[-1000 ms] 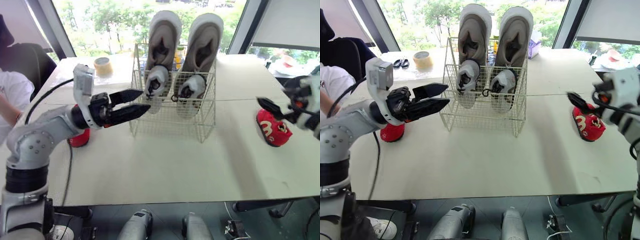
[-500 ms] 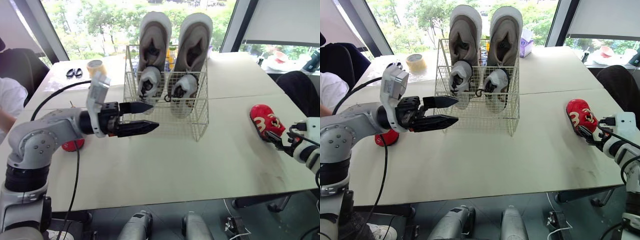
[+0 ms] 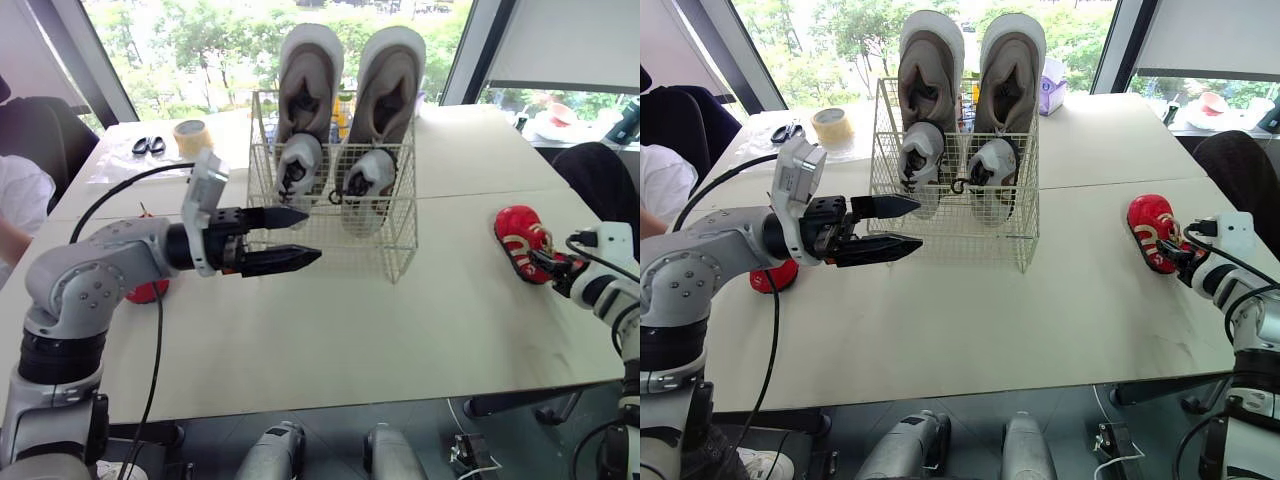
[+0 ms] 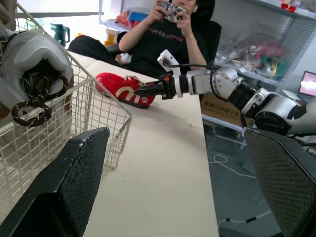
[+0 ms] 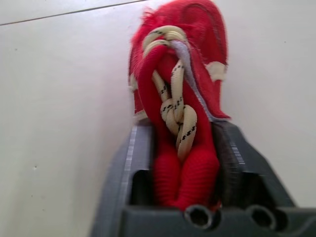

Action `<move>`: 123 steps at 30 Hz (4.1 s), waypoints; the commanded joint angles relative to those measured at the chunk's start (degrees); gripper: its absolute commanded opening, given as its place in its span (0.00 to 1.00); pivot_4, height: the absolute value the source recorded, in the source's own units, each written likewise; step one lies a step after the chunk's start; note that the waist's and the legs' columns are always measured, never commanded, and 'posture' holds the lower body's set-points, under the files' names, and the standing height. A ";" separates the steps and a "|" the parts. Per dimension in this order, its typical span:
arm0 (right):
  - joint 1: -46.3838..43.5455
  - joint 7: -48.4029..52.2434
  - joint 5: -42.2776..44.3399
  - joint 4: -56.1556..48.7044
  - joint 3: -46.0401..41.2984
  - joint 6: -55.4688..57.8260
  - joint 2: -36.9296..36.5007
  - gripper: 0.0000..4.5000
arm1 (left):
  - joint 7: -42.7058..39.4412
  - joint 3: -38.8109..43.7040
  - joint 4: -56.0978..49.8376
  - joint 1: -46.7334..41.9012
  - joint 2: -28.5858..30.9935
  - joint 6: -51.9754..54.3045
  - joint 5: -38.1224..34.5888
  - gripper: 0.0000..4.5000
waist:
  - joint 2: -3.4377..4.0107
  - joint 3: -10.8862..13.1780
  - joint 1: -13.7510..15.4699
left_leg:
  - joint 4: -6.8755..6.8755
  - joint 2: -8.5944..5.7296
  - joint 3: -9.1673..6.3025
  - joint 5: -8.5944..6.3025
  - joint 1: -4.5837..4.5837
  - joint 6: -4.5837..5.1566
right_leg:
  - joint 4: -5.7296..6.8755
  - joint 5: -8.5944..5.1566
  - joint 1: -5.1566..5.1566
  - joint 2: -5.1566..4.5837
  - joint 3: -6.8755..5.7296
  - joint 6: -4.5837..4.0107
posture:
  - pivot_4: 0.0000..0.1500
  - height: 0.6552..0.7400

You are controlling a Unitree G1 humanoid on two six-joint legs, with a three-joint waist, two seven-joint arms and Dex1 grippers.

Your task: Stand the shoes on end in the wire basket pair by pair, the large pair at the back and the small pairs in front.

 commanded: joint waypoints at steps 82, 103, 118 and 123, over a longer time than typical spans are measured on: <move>-17.42 -28.58 61.03 -48.45 12.73 0.73 29.06 0.14 | 19.61 11.15 13.73 -9.52 -23.91 3.57 -10.39 0.16 | -0.16 0.24 -0.09 | -0.51 -0.03 -0.21 0.26 0.05 -0.42 | -0.01 0.00 -0.21 0.02 -0.01 -0.01 | 1.00 1.00; -12.82 24.07 17.74 -27.99 21.71 -12.75 -2.44 0.04 | 8.65 11.61 11.81 -3.60 -3.19 5.12 -3.74 0.99 | -0.16 0.26 -0.20 | -0.62 0.03 -0.12 0.12 0.09 -0.18 | -0.09 -0.01 -0.24 0.06 0.02 -0.02 | 1.00 1.00; -6.23 26.47 11.16 -27.40 21.42 -14.04 3.61 0.26 | 9.16 11.36 9.80 0.88 -1.79 4.90 -1.81 1.00 | -0.17 0.26 0.09 | -0.64 0.00 -0.13 0.24 0.09 -0.39 | -0.09 -0.01 -0.25 -0.02 0.02 -0.03 | 1.00 1.00; -3.20 24.76 11.61 -32.93 17.53 -11.86 0.80 0.79 | 10.26 12.89 7.59 4.19 2.26 6.69 -1.31 1.00 | -0.17 0.26 0.06 | -0.66 0.00 -0.13 0.22 0.09 -0.37 | -0.09 -0.01 -0.27 -0.02 0.03 -0.03 | 1.00 1.00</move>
